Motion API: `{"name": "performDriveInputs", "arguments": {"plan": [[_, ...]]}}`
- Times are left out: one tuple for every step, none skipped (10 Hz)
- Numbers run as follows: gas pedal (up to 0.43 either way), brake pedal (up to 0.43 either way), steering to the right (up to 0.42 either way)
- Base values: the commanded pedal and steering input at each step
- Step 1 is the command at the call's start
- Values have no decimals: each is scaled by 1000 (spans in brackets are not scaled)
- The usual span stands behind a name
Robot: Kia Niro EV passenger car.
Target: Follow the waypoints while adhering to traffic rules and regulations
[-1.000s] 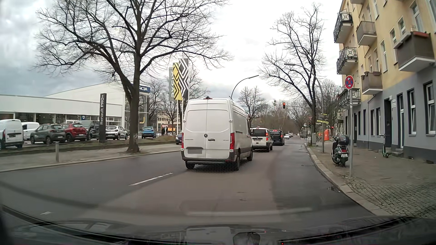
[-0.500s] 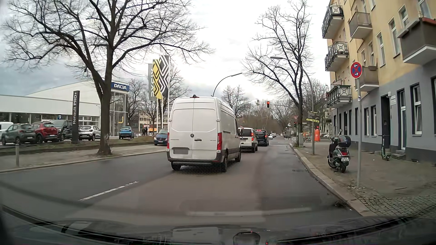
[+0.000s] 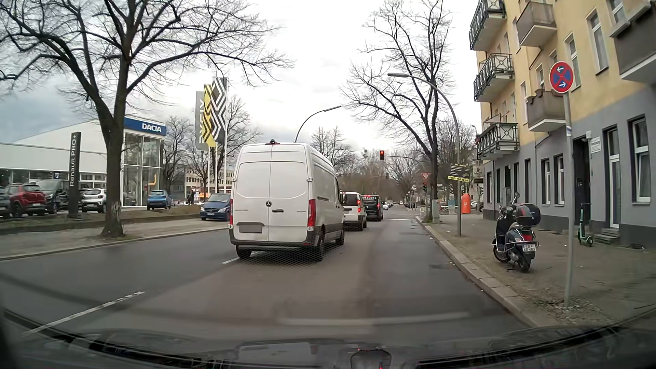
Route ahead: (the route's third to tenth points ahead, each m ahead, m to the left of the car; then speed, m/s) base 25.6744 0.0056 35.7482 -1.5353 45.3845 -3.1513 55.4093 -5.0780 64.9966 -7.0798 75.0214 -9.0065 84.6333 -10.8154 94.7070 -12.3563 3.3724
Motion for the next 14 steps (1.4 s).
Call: {"name": "performDriveInputs", "arguments": {"plan": [[0, 159, 124], [0, 159, 113], [0, 165, 108], [0, 171, 107], [0, 171, 98], [0, 171, 81], [0, 171, 72], [0, 171, 67], [0, 171, 67], [0, 171, 67], [0, 165, 66], [0, 165, 62], [0, 165, 56], [0, 165, 52]]}}
